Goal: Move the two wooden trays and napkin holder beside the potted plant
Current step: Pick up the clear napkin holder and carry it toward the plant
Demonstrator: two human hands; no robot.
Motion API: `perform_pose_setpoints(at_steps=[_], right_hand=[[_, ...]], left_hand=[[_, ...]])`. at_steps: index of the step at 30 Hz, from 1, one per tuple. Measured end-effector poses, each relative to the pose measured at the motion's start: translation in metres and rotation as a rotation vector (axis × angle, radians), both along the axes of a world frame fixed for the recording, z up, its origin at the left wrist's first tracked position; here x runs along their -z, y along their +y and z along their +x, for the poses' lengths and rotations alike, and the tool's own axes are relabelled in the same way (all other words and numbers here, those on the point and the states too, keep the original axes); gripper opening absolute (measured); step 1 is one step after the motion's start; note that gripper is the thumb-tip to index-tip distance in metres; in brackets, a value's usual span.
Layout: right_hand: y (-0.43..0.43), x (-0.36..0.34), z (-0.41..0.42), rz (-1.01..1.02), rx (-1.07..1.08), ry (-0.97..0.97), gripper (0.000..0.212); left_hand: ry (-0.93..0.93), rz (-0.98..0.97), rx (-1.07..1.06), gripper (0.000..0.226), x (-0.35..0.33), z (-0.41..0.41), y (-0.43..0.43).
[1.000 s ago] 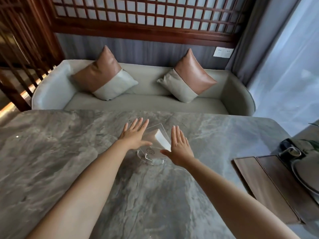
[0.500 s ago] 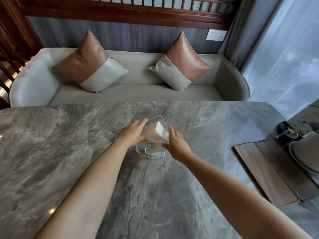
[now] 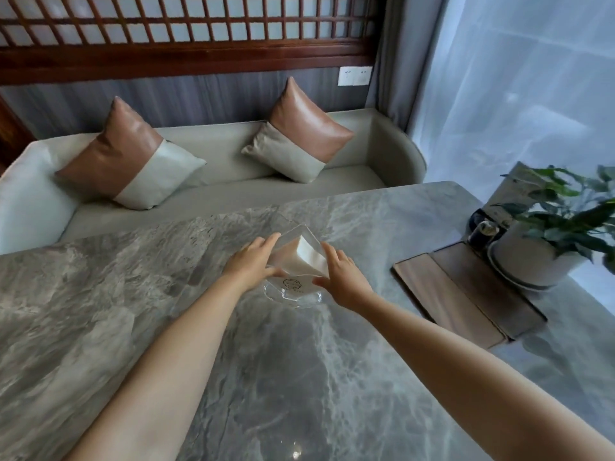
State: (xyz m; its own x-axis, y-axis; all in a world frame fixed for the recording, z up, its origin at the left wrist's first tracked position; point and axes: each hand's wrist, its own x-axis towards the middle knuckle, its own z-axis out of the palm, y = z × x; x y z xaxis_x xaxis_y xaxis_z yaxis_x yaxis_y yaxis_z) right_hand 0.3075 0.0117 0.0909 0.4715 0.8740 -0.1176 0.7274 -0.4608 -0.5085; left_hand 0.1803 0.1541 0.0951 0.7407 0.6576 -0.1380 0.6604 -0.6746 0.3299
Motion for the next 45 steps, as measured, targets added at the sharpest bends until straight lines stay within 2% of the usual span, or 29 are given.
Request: perform_pose_setpoints(at_steps=[9, 15, 25, 35, 45], right_hand=[[-0.112, -0.046, 0.101, 0.089, 0.199, -0.085, 0.074], [-0.199, -0.057, 0.168, 0.110, 0.329, -0.116, 0.075], [-0.343, -0.053, 0.256, 0.090, 0.498, -0.135, 0.075], [-0.459, -0.027, 0.302, 0.039, 0.661, -0.054, 0.072], [-0.514, 0.011, 0.313, -0.007, 0.756, 0.024, 0.066]], left_hand=[[-0.093, 0.097, 0.199, 0.088, -0.045, 0.126, -0.091], [-0.149, 0.093, 0.339, 0.085, -0.057, 0.215, -0.165], [-0.111, 0.087, 0.550, 0.085, -0.052, 0.340, -0.295], [-0.081, -0.011, 0.711, 0.080, -0.022, 0.415, -0.407], [0.035, -0.035, 0.777, 0.079, 0.007, 0.440, -0.471]])
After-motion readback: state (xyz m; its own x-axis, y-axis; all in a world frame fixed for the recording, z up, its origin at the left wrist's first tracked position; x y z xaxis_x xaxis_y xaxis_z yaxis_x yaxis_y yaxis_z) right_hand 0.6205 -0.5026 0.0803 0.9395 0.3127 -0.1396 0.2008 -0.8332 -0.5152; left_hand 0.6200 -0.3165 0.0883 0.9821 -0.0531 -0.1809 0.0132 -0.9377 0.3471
